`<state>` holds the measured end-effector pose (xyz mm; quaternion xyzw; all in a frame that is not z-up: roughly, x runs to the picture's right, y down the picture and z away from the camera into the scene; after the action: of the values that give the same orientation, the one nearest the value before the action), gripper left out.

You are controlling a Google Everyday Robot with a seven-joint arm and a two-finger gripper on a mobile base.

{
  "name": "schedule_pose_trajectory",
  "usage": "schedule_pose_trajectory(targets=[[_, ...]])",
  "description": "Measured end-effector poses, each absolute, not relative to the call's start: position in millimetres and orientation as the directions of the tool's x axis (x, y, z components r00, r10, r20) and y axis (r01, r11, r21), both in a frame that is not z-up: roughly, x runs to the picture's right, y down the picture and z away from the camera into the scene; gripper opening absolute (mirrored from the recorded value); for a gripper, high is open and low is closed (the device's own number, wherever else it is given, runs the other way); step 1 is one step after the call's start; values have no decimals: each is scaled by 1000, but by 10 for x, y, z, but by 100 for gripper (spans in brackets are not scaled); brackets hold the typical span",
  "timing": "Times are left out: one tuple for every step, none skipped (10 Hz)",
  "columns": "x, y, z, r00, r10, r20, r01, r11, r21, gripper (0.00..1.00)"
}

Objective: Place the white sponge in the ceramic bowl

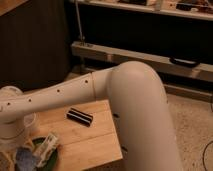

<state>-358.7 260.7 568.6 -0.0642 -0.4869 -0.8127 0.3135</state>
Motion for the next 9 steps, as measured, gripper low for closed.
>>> schedule_pose_trajectory(targets=[[-3617, 2662, 5705, -798, -449, 402, 563, -318, 763, 25], [-3640, 2710, 5726, -800, -448, 399, 557, -309, 771, 35], [-3659, 2752, 5746, -802, -444, 399, 553, -302, 776, 45], [-3663, 2784, 5776, -801, -445, 399, 550, -288, 784, 55], [-3655, 2796, 5807, -799, -448, 400, 546, -264, 795, 63], [-3634, 2784, 5831, -795, -452, 404, 546, -243, 802, 74], [-3633, 2785, 5822, -793, -455, 404, 549, -247, 799, 79], [-3607, 2766, 5833, -783, -464, 414, 562, -241, 792, 80], [-3562, 2735, 5858, -767, -476, 430, 580, -225, 783, 80]])
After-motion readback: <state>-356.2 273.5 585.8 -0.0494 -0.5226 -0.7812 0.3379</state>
